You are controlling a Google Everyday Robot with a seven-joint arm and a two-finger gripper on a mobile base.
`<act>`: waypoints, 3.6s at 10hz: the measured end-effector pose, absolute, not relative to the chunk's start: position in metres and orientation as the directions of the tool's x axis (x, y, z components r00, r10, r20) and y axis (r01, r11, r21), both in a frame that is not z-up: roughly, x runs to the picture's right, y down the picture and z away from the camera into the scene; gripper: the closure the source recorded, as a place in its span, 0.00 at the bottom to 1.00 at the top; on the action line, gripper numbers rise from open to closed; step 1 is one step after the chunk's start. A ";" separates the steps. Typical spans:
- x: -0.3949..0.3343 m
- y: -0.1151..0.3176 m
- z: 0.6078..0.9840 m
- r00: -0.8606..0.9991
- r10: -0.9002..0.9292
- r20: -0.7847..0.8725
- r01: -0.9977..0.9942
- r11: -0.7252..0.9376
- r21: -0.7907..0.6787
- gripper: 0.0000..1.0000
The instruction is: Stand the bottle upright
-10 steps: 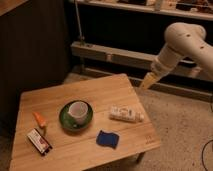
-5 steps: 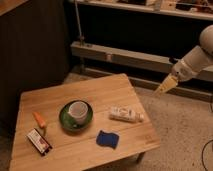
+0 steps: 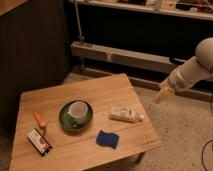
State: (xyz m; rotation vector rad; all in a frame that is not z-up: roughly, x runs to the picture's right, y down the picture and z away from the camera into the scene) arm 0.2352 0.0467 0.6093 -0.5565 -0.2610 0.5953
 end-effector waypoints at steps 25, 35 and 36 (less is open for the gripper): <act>0.273 0.101 0.806 0.727 0.586 0.357 -0.305 0.743 -0.596 0.35; 0.245 0.155 0.806 0.722 0.576 0.384 -0.306 0.763 -0.569 0.35; 0.242 0.155 0.810 0.723 0.578 0.379 -0.310 0.761 -0.570 0.35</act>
